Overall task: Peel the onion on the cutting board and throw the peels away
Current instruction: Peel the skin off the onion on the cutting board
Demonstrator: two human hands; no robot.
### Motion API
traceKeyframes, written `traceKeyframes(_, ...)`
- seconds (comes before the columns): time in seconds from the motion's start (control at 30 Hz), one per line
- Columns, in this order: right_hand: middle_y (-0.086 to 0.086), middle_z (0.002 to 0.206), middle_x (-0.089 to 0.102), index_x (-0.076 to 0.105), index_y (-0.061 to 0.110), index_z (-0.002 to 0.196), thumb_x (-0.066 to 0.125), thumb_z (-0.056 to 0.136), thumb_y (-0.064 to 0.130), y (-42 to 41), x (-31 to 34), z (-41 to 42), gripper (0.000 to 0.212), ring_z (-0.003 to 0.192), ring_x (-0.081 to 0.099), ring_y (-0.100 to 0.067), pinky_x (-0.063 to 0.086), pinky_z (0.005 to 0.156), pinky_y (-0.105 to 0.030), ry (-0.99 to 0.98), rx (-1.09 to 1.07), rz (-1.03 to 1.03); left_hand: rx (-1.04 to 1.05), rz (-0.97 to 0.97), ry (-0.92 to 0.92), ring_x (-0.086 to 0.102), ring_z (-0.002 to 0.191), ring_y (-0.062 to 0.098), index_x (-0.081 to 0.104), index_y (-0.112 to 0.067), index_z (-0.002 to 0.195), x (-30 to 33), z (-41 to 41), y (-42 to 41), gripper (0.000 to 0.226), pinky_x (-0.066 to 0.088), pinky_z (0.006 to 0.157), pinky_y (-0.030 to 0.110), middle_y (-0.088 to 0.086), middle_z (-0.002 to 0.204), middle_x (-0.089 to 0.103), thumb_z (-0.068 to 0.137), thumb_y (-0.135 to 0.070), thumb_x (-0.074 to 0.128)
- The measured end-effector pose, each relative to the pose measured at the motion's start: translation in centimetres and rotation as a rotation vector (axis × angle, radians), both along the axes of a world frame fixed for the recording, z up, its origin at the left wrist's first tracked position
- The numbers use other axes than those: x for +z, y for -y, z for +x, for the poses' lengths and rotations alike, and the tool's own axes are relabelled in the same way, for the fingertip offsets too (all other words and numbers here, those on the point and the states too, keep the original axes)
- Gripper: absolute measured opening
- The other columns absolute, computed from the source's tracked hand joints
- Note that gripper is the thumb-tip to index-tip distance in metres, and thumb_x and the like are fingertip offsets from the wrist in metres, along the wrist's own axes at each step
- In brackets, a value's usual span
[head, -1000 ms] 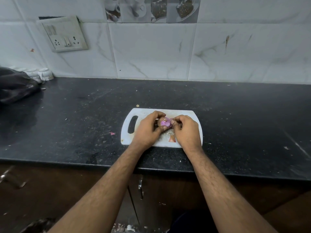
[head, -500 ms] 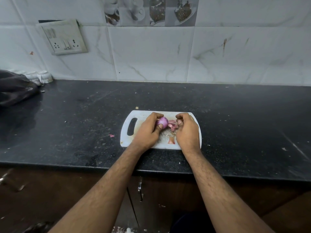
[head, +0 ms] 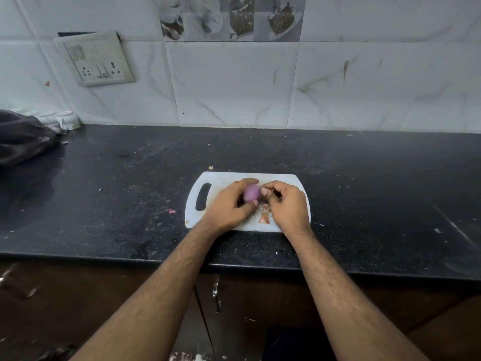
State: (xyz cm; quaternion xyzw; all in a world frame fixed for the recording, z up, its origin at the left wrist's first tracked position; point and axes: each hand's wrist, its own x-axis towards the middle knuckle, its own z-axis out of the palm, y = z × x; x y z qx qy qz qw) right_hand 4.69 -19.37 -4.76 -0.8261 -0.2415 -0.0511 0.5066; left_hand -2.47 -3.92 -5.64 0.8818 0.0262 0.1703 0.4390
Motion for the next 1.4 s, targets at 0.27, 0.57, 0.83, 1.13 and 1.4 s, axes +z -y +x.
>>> traceKeyframes(0.27,0.003,0.123,0.065,0.077,0.020,0.112,0.065,0.096,0.014,-0.5,-0.6,0.4,0.021,0.114,0.062,-0.015,0.052,0.098,-0.030,0.078,-0.096,-0.017,0.123,-0.151,0.044,0.069,0.101,0.008,0.067,-0.021,0.117,-0.2,-0.1,0.4,0.051,0.055,0.092,0.024,-0.008,0.106,0.074,0.073,-0.027,0.091)
traceKeyframes(0.57,0.016,0.096,0.075,0.079,0.028,0.107,0.069,0.095,0.037,-0.2,0.0,-0.2,0.018,0.082,0.067,0.001,0.051,0.073,-0.019,0.002,0.083,-0.043,0.234,-0.065,0.067,0.068,0.097,0.009,0.069,-0.018,0.109,0.0,0.1,0.4,0.051,0.056,0.090,0.028,-0.008,0.101,0.073,0.067,-0.034,0.093)
traceKeyframes(0.83,0.006,0.092,0.066,0.078,0.026,0.113,0.074,0.092,0.032,0.0,0.2,-0.7,0.023,0.069,0.064,0.008,0.049,0.060,-0.009,0.001,0.109,-0.012,0.250,0.134,0.045,0.059,0.089,0.020,0.068,-0.017,0.121,0.2,0.3,0.8,0.044,0.049,0.081,0.032,0.006,0.098,0.060,0.082,-0.032,0.081)
traceKeyframes(1.13,0.003,0.090,0.068,0.079,0.019,0.113,0.068,0.096,0.019,0.2,0.3,-0.8,0.021,0.063,0.064,0.010,0.045,0.053,-0.005,-0.004,0.133,0.031,0.259,0.103,0.014,0.059,0.090,0.016,0.068,-0.018,0.127,0.3,0.3,0.8,0.056,0.049,0.084,0.030,0.000,0.098,0.059,0.077,-0.034,0.085)
traceKeyframes(1.4,0.008,0.094,0.073,0.079,0.021,0.107,0.074,0.093,0.026,0.2,0.4,-0.7,0.016,0.068,0.068,0.005,0.048,0.055,-0.006,-0.044,0.132,0.083,0.246,0.079,0.008,0.059,0.092,0.016,0.063,-0.016,0.134,0.4,0.3,0.8,0.063,0.051,0.088,0.034,0.003,0.101,0.060,0.079,-0.036,0.085)
